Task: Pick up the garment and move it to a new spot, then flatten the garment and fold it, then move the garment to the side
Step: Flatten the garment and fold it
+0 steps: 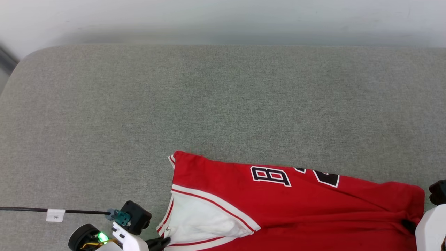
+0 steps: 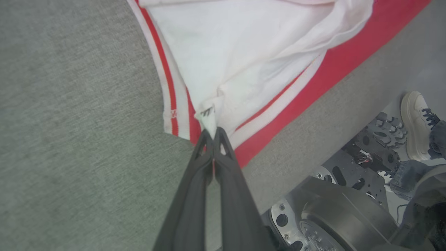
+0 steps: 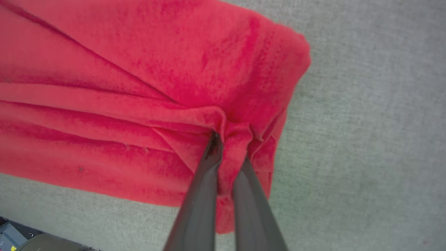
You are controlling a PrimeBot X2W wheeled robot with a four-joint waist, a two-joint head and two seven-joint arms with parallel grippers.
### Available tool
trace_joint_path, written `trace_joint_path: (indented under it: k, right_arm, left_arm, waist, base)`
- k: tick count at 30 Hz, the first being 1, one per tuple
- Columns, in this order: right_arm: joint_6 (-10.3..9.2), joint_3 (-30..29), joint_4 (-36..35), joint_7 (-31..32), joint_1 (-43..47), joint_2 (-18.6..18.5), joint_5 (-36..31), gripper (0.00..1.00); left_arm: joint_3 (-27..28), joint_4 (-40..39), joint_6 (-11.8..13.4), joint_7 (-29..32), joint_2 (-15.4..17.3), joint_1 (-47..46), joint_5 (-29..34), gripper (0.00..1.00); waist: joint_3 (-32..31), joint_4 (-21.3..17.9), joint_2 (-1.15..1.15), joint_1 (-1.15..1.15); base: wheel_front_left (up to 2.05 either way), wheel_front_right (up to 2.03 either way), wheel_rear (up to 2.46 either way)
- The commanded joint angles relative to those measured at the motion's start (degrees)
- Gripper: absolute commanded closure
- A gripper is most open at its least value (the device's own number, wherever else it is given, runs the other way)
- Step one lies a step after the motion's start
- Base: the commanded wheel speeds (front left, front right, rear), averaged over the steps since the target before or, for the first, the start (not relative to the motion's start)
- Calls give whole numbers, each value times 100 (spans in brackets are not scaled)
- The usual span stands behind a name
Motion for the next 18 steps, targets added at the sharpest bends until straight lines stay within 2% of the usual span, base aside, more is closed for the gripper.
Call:
trace_joint_path:
  k: [1, 2, 3, 4, 9, 13, 18]
  right_arm:
    - [-2, 115, 150, -18, -11, -55, 33, 100]
    - [-2, 154, 191, -38, -28, -42, 87, 100]
    - [-2, 174, 229, -55, -50, -21, 144, 77]
    - [-3, 200, 299, -137, -141, -21, 224, 0]
    - [-2, 161, 243, -254, -294, -47, 400, 0]
    - [-2, 0, 34, -242, -374, -90, 490, 0]
    - [-2, -500, -387, 99, -233, 343, 697, 0]
  left_arm:
    - [-39, 98, -37, -49, -52, 7, 96, 100]
    - [-55, 161, -32, -74, -86, -19, 138, 100]
    - [-75, 215, -42, -126, -112, -56, 203, 100]
    - [-146, 370, -67, -218, -222, -119, 330, 0]
    - [-92, 495, -55, -447, -373, -179, 366, 0]
    - [168, 442, 54, -954, -540, -229, 311, 0]
    - [677, 425, 321, -1977, -716, -94, 350, 0]
  waist:
    - [5, -11, 0, 0]
    - [7, -13, 0, 0]
    - [10, -15, 0, 0]
    - [3, -32, 0, 0]
    - [-154, -78, 0, 0]
    - [-295, -127, 0, 0]
    - [-474, -175, 0, 0]
  base:
    - [0, 0, 0]
    - [0, 0, 0]
    - [0, 0, 0]
    - [0, 0, 0]
    - [0, 0, 0]
    - [0, 0, 0]
    - [0, 0, 0]
